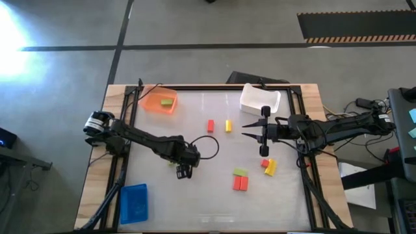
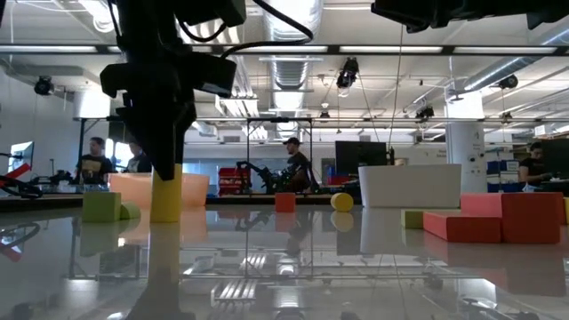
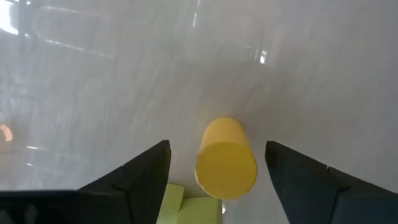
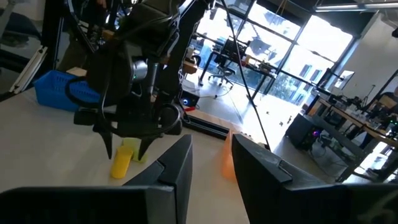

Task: Sort & place blocks by color
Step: Put the left yellow cylindrical block into the blue basket

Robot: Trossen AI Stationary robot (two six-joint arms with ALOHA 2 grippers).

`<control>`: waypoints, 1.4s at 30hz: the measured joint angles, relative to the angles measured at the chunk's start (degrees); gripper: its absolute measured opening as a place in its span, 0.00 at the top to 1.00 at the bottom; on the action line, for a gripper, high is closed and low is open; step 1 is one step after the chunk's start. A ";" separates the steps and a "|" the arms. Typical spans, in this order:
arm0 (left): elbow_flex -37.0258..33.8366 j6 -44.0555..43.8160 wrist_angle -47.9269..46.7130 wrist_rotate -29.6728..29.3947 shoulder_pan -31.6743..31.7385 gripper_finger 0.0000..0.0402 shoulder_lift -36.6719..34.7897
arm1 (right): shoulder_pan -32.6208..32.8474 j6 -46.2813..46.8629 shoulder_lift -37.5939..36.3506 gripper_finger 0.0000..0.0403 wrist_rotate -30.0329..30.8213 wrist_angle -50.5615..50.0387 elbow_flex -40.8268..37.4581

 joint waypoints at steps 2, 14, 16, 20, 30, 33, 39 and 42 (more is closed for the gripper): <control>0.00 -0.03 0.00 0.01 0.00 0.44 -0.01 | 0.00 0.00 0.00 0.74 0.00 0.00 0.00; 0.00 -0.03 -0.02 0.15 0.00 0.71 -0.25 | 0.00 0.02 0.00 0.74 0.00 0.00 -0.02; 0.36 -0.10 -0.59 0.24 0.00 0.71 -0.27 | 0.00 0.02 0.00 0.74 0.00 -0.02 0.00; 3.79 -0.59 -3.93 0.75 -0.21 0.71 -0.86 | 0.00 0.04 0.00 0.74 0.00 -0.37 -0.01; 16.51 -10.96 -22.24 1.62 -6.57 0.71 -4.31 | -0.01 0.02 0.00 0.74 1.88 -1.27 -0.02; 17.32 -17.78 -23.32 3.00 -10.13 0.71 -5.83 | -0.04 0.04 0.00 0.74 1.90 -1.29 -0.02; 17.35 -36.66 -25.89 6.72 -20.85 0.71 -7.72 | -0.04 0.02 0.00 0.74 1.88 -1.38 -0.02; 17.35 -46.92 -26.08 6.87 -27.19 0.71 -7.80 | -0.04 0.03 0.00 0.74 1.88 -1.37 -0.02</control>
